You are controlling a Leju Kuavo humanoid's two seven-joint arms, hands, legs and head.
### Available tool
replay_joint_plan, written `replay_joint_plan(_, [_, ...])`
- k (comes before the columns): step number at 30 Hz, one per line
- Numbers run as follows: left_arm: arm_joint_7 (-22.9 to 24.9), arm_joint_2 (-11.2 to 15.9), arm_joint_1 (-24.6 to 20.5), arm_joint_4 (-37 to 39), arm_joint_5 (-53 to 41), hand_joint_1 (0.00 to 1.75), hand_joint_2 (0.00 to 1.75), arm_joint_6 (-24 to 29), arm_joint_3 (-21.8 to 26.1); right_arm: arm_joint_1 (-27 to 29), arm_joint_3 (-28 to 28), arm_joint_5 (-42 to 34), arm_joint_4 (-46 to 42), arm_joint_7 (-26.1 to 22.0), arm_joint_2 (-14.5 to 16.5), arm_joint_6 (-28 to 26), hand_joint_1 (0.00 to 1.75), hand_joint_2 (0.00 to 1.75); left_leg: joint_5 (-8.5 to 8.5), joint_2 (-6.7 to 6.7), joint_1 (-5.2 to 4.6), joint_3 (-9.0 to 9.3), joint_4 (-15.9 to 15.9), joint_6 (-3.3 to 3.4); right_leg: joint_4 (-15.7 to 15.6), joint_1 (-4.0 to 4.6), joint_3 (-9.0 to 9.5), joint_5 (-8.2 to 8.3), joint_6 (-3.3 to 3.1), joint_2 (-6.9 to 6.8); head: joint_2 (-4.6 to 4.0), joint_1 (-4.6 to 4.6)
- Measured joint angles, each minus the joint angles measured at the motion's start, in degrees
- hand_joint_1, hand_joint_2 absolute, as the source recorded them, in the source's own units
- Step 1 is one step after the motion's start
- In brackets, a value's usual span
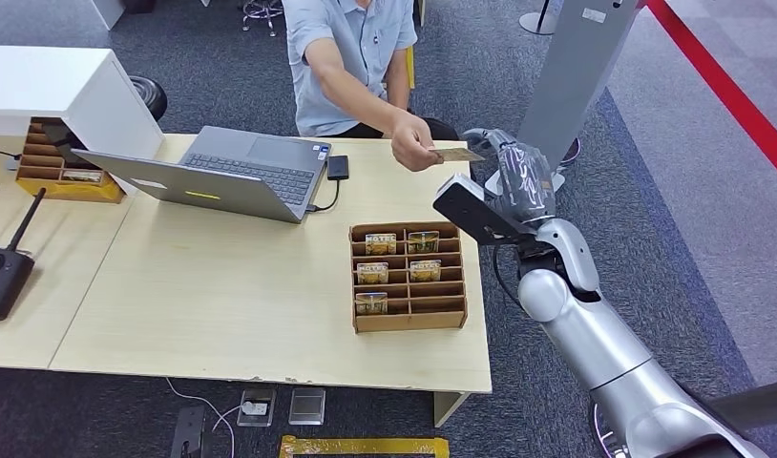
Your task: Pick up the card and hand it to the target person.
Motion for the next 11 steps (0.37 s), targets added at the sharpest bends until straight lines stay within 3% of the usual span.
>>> replay_joint_plan(6, [-0.38, 0.00, 0.10, 0.00, 0.46, 0.00, 0.00, 0.14, 0.00, 0.05, -0.03, -3.26, -0.15, -0.72, -0.01, 0.59, 0.00, 1.75, 0.00, 0.00, 0.00, 0.01, 0.00, 0.00, 0.00, 0.00, 0.00, 0.00, 0.00, 0.00, -0.01, -0.01])
replay_joint_plan(11, [-0.38, 0.00, 0.25, 0.00, 0.95, 0.00, 0.00, 0.14, 0.00, 1.70, -0.66, -16.81, -2.55, -2.81, -0.23, 5.20, 0.00, 1.75, 0.00, 0.00, 0.00, 0.00, 0.00, 0.00, 0.00, 0.00, -0.03, 0.00, 0.00, 0.00, -0.01, 0.01])
